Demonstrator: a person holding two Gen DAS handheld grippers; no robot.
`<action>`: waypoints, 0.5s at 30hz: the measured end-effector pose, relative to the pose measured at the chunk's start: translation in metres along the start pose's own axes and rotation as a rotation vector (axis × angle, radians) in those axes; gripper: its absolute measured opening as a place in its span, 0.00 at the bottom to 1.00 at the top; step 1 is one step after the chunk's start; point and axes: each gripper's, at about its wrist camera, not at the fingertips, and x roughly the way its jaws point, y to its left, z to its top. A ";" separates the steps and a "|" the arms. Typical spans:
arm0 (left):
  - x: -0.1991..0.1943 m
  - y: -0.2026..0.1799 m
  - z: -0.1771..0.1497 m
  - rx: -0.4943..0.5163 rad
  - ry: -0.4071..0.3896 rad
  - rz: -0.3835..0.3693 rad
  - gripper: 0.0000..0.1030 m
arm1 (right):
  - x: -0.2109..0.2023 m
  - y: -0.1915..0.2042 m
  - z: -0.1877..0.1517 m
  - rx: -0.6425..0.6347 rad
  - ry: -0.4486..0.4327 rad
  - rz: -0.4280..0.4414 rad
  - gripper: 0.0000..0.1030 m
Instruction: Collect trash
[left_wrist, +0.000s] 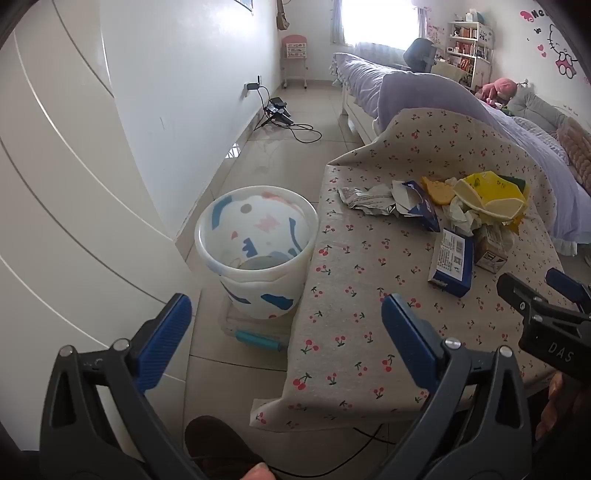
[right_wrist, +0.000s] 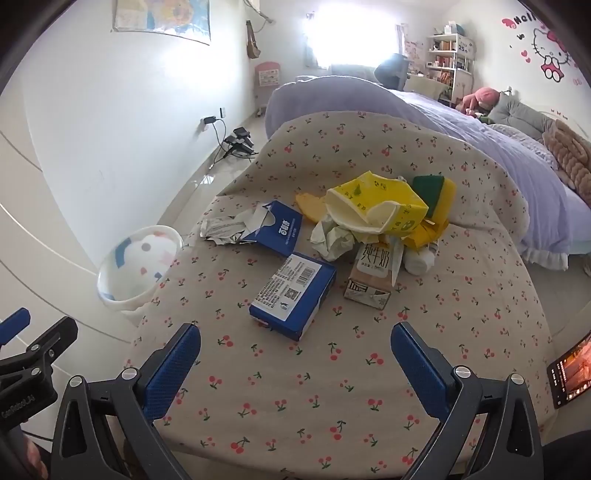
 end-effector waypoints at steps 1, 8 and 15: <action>0.000 0.002 0.000 0.003 -0.001 -0.003 0.99 | 0.001 0.001 0.001 0.001 0.003 -0.001 1.00; 0.000 0.002 0.001 0.003 0.001 -0.006 0.99 | 0.001 0.002 0.000 -0.004 0.002 -0.002 1.00; -0.001 0.002 0.001 0.002 0.001 -0.007 0.99 | 0.003 0.002 0.000 -0.008 0.007 0.000 1.00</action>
